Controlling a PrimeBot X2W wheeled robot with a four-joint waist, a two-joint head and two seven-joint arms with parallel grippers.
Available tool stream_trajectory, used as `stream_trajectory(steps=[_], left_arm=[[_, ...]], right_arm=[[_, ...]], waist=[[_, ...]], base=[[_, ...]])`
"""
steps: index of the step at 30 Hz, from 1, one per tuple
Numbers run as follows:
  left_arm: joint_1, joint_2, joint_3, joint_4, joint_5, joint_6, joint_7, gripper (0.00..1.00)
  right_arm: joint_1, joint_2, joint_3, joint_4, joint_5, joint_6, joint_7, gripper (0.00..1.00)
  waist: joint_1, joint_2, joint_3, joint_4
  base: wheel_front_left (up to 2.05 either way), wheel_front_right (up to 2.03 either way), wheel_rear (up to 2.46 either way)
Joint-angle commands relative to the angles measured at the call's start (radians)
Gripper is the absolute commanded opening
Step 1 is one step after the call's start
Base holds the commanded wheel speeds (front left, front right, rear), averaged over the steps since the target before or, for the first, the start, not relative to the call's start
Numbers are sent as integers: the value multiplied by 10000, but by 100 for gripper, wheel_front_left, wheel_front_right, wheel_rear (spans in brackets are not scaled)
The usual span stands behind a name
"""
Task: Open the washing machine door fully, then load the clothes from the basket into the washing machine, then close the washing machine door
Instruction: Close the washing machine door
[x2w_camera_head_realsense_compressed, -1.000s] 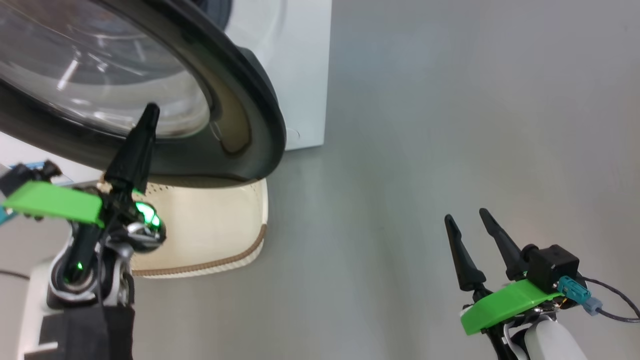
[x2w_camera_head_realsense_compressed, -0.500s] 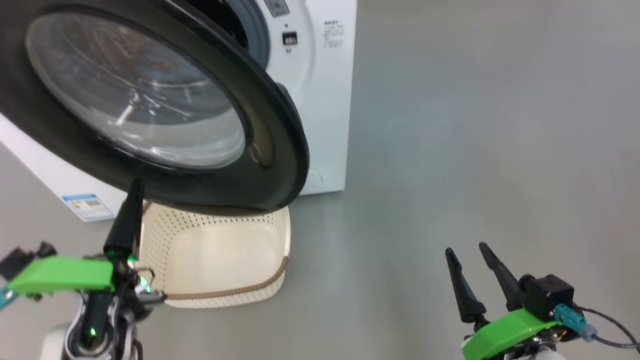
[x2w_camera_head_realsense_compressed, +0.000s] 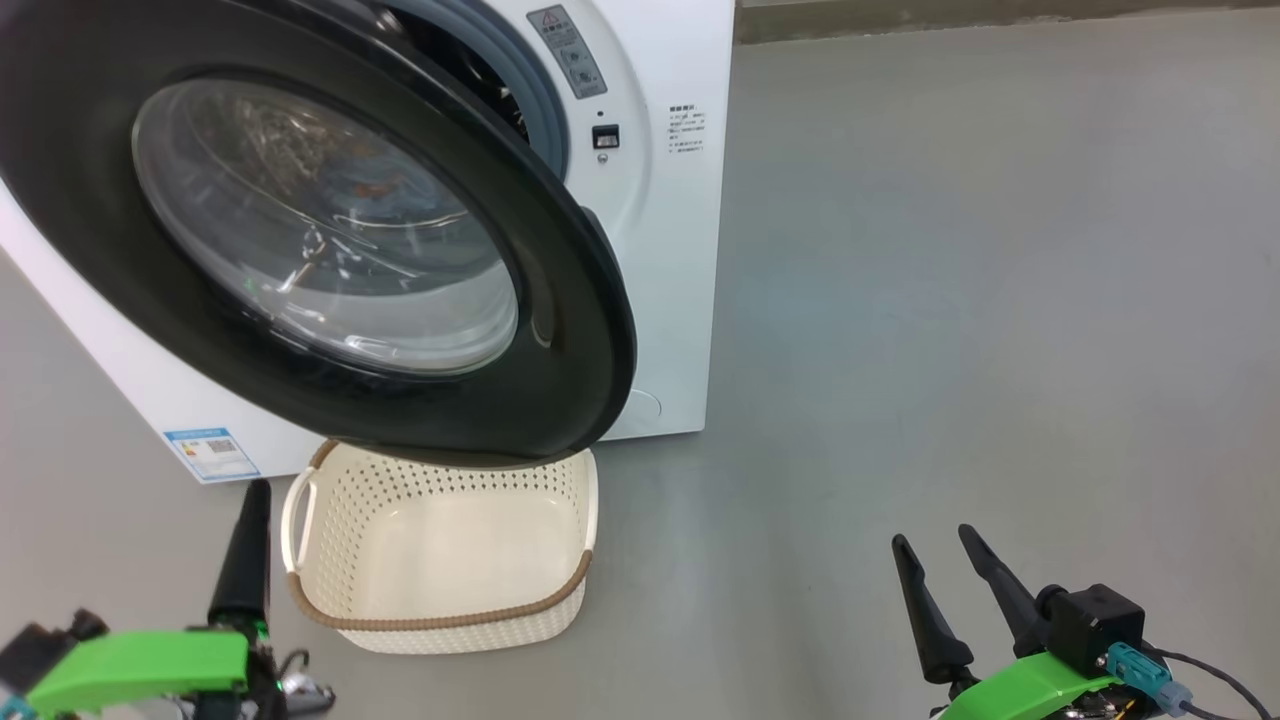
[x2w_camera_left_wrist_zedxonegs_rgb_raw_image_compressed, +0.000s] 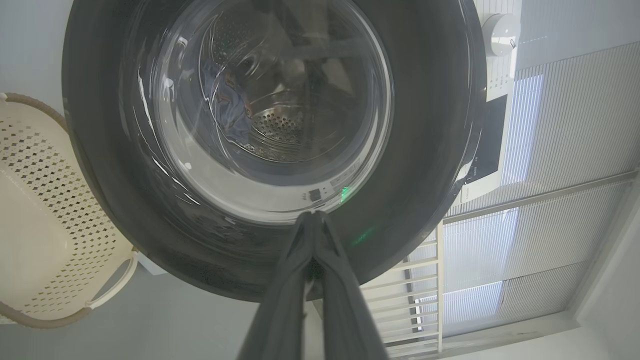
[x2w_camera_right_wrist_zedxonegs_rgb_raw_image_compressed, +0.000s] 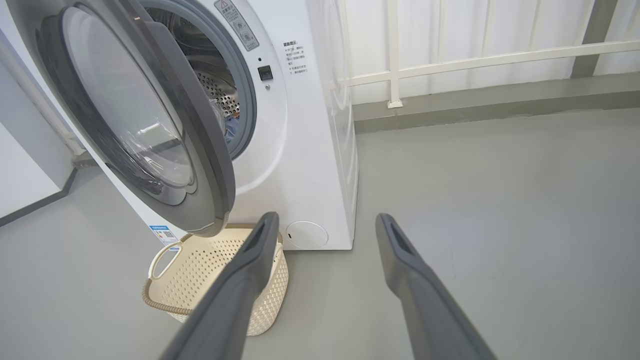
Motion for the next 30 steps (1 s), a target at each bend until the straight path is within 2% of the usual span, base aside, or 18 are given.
stream_trajectory(steps=[1,15,16,18,24,27,30], left_arm=[[-51,265,183,-336,182,-71,-158,0],[1008,713,-532,-477,469,-71,-1655,0],[1052,774,-583,-454,589,-71,-1824,25],[1115,899,-702,-389,847,-71,-2105,100],[1090,1284,-779,-352,2221,-71,-2666,100],[1035,1340,-489,-350,3602,-71,-2700,100],[1026,1227,-83,-388,5506,-71,-2704,100]], right_arm=[[-62,23,283,-267,-4,16,-120,100],[14,27,244,-420,2,16,-120,100],[17,27,240,-420,3,16,-120,100],[22,27,232,-418,8,16,-120,100],[34,28,205,-448,12,16,-120,100],[42,28,192,-473,6,16,-120,100],[38,29,180,-495,0,16,-120,100]], waist=[[0,-1,-21,-21],[0,-1,-32,12],[0,-1,-33,16],[0,-1,-40,23],[0,-1,-22,58],[0,-1,-1,67],[0,-1,18,61]], base=[[0,0,0],[0,0,0],[0,0,0],[0,0,0],[0,0,0],[0,0,0],[0,0,0]])
